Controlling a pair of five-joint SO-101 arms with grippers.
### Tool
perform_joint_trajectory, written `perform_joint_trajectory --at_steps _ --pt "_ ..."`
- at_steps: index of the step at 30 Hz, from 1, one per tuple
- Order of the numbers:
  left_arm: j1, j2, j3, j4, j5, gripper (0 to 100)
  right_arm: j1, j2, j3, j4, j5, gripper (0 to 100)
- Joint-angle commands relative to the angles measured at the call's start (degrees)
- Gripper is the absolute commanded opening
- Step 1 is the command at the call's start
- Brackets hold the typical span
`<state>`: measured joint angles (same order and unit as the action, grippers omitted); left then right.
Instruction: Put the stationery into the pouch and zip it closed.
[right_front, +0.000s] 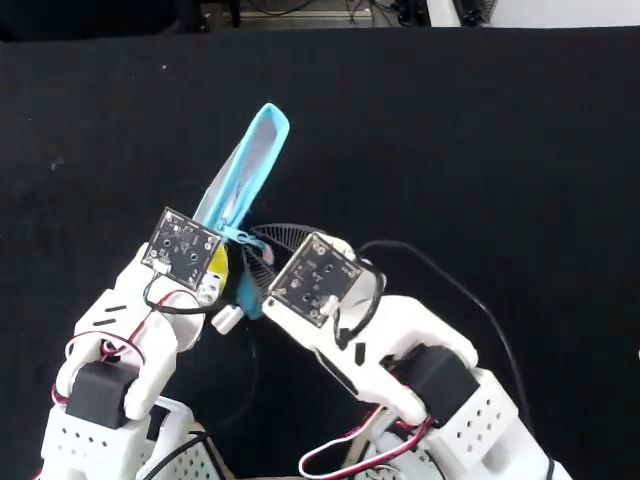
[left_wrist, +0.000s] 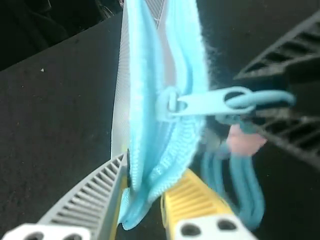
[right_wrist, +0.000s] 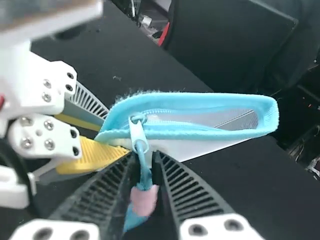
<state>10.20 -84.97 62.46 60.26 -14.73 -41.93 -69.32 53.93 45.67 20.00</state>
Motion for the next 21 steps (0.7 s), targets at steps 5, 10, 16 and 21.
perform_joint_trajectory --at_steps 5,10,16,21 --pt "-0.3 0.4 -2.7 0.0 -0.2 3 1.1 -1.0 0.0 -1.8 0.0 3.4" --pt "-0.4 0.4 -2.7 0.2 -0.2 3 4.9 -1.0 -4.4 -1.8 -0.1 1.0" --pt "-0.7 0.4 -2.9 0.2 -0.2 3 8.4 -0.2 -11.6 -1.8 -0.4 1.1" --pt "-0.7 0.4 -2.9 0.2 -0.2 3 11.5 4.7 -12.4 -3.7 0.0 1.1"
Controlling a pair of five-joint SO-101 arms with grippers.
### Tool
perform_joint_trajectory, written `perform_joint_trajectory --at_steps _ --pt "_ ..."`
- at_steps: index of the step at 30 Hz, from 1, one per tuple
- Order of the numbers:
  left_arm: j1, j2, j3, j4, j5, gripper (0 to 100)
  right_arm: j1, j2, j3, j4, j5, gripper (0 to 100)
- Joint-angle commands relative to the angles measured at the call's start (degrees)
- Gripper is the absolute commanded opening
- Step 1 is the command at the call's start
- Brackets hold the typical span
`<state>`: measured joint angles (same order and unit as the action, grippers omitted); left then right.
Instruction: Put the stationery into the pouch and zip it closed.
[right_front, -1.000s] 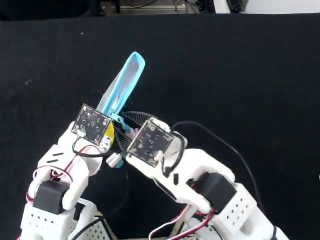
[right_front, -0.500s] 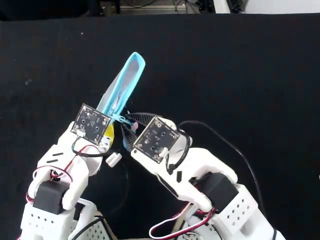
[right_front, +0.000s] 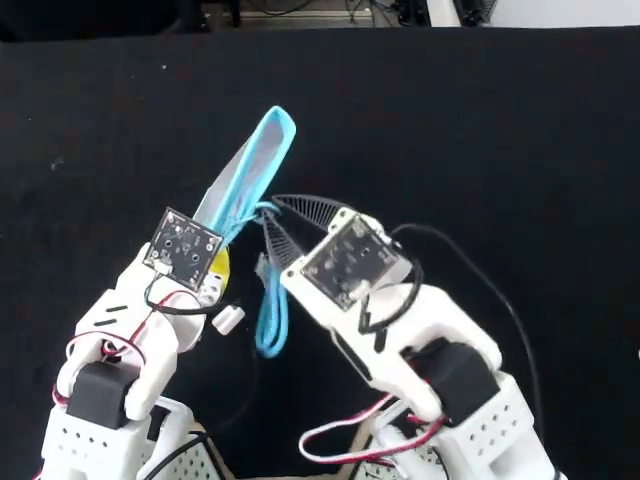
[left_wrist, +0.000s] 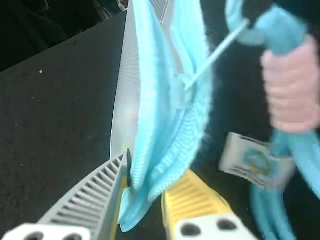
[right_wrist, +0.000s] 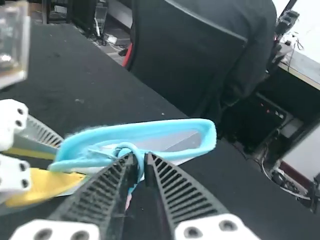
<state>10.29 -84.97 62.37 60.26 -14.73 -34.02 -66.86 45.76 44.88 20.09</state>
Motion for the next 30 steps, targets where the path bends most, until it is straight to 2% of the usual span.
perform_joint_trajectory --at_steps 1,18,27,30 --pt "-0.7 0.4 -2.8 0.3 -0.2 3 4.7 3.4 -4.4 -3.8 -0.1 1.1" --pt "-0.8 0.4 -2.7 0.3 -0.2 3 20.6 24.8 -11.7 -18.1 -0.5 1.1" --pt "-0.8 0.4 -2.7 0.3 -0.2 3 22.6 31.1 -15.4 -17.8 -0.5 1.1" --pt "-0.8 0.4 -2.7 0.3 -0.2 3 20.7 29.8 -15.9 -10.6 -0.6 1.6"
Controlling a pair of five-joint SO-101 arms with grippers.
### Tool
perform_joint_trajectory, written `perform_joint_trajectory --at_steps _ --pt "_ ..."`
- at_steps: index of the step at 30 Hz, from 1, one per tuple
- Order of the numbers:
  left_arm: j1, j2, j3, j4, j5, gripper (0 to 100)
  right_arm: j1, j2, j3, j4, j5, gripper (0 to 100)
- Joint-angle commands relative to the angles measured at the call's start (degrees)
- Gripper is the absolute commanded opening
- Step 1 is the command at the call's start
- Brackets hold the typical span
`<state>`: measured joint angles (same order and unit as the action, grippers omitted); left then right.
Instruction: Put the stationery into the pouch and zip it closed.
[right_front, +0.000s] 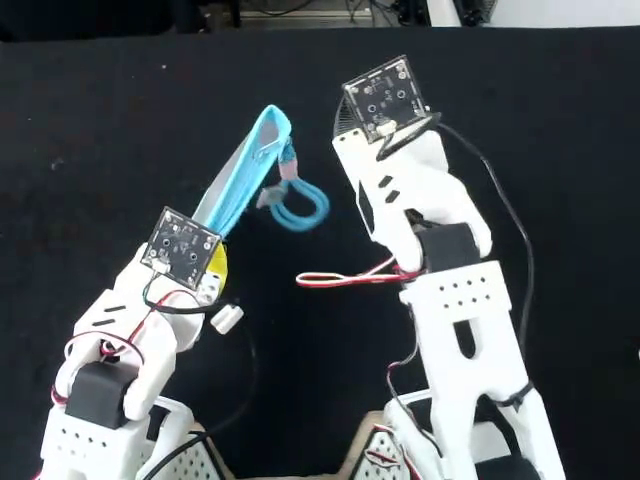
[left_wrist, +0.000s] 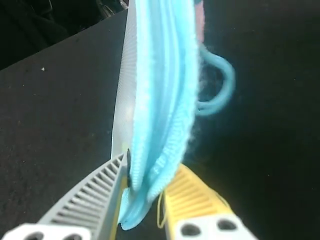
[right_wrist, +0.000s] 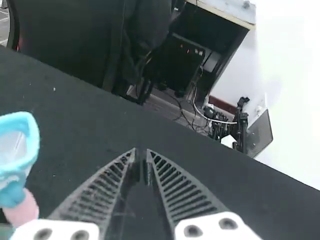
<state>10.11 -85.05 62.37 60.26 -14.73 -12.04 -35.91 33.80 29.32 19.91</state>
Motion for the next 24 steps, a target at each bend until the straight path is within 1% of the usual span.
perform_joint_trajectory --at_steps 1,3,6,8,10,14,16,20,24 --pt "-0.7 0.5 -2.7 0.3 -0.2 3 -2.6 -2.1 -4.2 8.2 -0.4 1.6" --pt "-0.7 0.5 -2.7 0.3 -0.2 3 -6.0 -4.4 -4.1 14.3 -0.4 4.8" --pt "-0.7 0.5 -2.8 0.2 -0.2 3 -11.9 -7.0 -4.0 22.1 -0.4 14.5" --pt "-0.7 0.5 -2.8 0.1 -0.2 3 -15.2 -7.8 -3.6 25.1 -0.4 19.7" --pt "-0.7 0.5 -2.7 0.1 -0.2 3 -17.2 -8.1 -2.4 24.9 -0.7 21.8" --pt "-0.7 0.5 -2.7 0.0 -0.2 3 -17.8 -8.1 1.5 17.8 -8.4 22.2" --pt "-0.7 0.5 -2.7 0.0 -0.2 3 -17.8 -8.1 4.1 13.6 -10.7 22.2" --pt "-0.7 0.5 -2.7 0.0 -0.2 3 -17.2 -7.8 9.5 3.5 -11.3 22.0" --pt "-0.7 0.5 -2.7 0.2 -0.2 3 -14.8 -7.7 13.5 -4.9 -11.3 21.9"
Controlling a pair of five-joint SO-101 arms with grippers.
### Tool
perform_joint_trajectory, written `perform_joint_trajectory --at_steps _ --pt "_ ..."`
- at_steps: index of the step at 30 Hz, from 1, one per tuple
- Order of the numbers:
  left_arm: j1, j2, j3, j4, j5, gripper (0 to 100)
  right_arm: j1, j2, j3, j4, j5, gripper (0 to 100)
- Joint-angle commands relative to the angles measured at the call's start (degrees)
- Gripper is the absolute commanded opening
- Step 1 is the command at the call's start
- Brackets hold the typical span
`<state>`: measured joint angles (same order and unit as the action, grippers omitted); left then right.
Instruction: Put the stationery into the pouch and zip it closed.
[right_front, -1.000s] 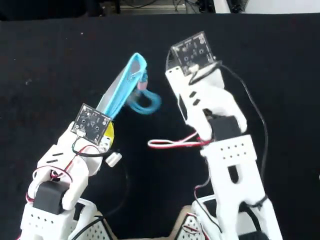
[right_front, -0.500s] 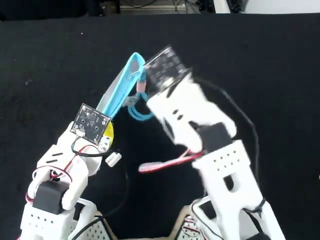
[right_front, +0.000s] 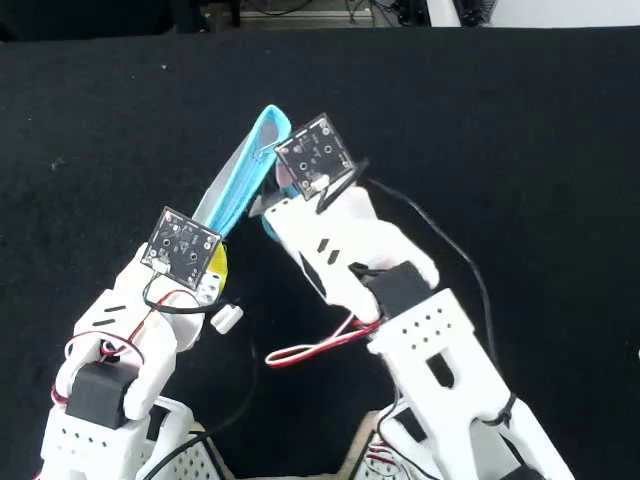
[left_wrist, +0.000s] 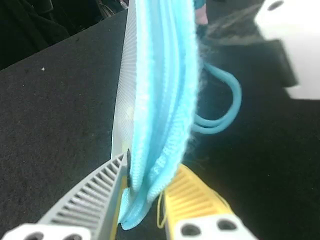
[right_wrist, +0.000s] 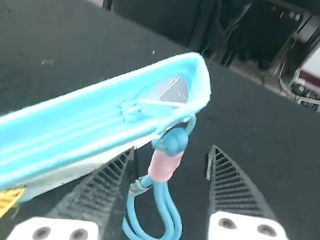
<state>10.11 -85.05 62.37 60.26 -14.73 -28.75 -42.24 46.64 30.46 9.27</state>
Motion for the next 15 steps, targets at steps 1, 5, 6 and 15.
perform_joint_trajectory --at_steps 1,5,6,15 --pt "-0.6 0.5 -2.8 0.2 -0.2 3 2.6 -1.4 1.3 -7.5 -0.9 21.9" --pt "-0.2 0.5 -2.7 -0.1 -0.2 3 3.4 -1.4 1.5 -8.4 -0.5 12.9" --pt "-0.1 0.5 -2.7 -0.1 -0.2 3 3.4 -1.4 1.5 -8.7 -0.5 5.9" --pt "-0.5 0.5 -3.0 0.2 -0.2 3 5.7 -1.7 0.7 -10.3 3.9 1.0"
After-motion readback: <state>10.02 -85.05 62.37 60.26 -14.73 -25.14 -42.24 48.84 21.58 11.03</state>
